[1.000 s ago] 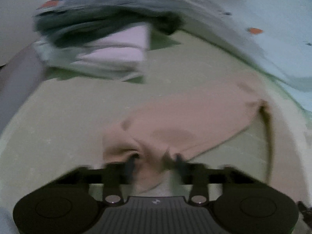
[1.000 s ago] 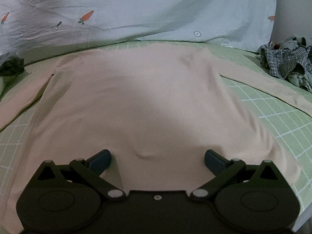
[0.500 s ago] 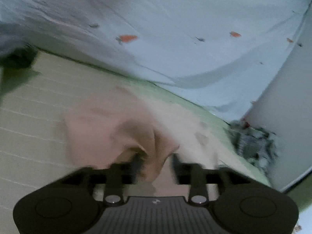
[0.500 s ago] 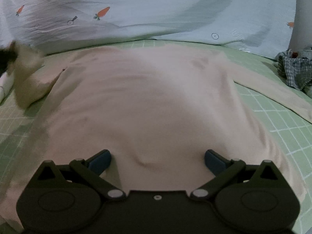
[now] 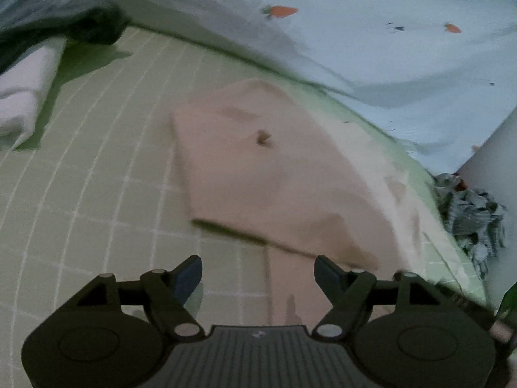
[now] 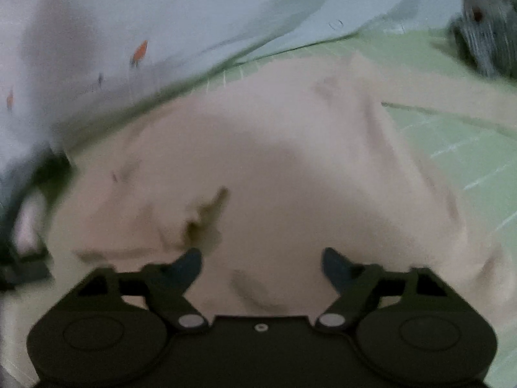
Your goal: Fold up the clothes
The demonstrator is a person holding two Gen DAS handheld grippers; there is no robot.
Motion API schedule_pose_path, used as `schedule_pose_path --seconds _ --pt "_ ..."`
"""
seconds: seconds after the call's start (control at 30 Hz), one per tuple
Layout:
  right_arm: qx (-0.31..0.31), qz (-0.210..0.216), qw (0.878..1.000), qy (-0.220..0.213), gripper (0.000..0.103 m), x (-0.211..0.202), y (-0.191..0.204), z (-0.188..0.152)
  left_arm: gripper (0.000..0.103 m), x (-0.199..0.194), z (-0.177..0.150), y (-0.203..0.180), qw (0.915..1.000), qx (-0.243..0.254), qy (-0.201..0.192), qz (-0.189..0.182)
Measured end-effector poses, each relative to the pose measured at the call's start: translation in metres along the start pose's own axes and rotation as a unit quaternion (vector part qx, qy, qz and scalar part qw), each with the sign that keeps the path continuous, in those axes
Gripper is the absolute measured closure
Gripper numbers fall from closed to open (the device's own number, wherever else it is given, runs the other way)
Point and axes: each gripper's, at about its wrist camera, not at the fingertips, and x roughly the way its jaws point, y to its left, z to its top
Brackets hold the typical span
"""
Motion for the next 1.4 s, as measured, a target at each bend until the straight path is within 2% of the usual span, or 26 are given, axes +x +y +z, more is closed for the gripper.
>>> schedule_pose_path --seconds 0.07,0.17,0.27,0.4,0.43,0.47,0.57,0.7,0.8,1.0,1.23,1.4 --pt "0.048 0.035 0.998 0.003 0.045 0.003 -0.003 0.005 0.026 0.001 -0.004 0.004 0.9999 -0.008 0.008 0.006" --pt "0.108 0.076 0.991 0.014 0.052 0.013 -0.006 0.01 0.026 0.0 -0.01 0.009 0.9997 -0.014 0.015 0.013" --pt "0.164 0.115 0.979 0.043 0.057 0.029 -0.008 0.013 0.026 -0.001 -0.014 0.009 0.9994 -0.022 0.014 0.021" --pt "0.202 0.129 0.968 0.072 0.071 0.048 -0.009 0.01 0.025 -0.001 -0.018 0.005 0.9992 -0.023 0.008 0.03" --pt "0.209 0.131 0.966 0.077 0.08 0.052 -0.009 0.009 0.025 0.0 -0.019 0.003 0.999 -0.02 0.007 0.038" --pt "0.215 0.133 0.964 0.075 0.088 0.054 -0.009 0.008 0.025 0.0 -0.02 0.0 0.9988 -0.018 0.005 0.045" --pt "0.218 0.152 0.962 0.069 0.099 0.054 -0.008 0.008 0.025 -0.006 -0.027 -0.008 0.9982 -0.022 -0.008 0.055" --pt "0.183 0.17 0.965 0.074 0.1 0.051 -0.006 0.021 0.025 -0.008 -0.036 -0.024 0.9958 -0.051 -0.03 0.069" --pt "0.142 0.178 0.97 0.081 0.1 0.046 -0.005 0.038 0.025 -0.001 -0.038 -0.048 0.9949 -0.072 -0.033 0.062" --pt "0.05 0.191 0.979 0.055 0.1 0.014 -0.022 0.073 0.025 0.026 -0.052 -0.121 0.9974 -0.034 -0.027 0.058" --pt "-0.006 0.181 0.983 0.033 0.1 0.0 -0.074 0.116 0.025 0.066 -0.064 -0.178 0.9946 -0.051 -0.017 0.089" --pt "-0.022 0.169 0.985 0.009 0.1 -0.003 -0.116 0.152 0.023 0.092 -0.077 -0.196 0.988 -0.097 -0.011 0.119"
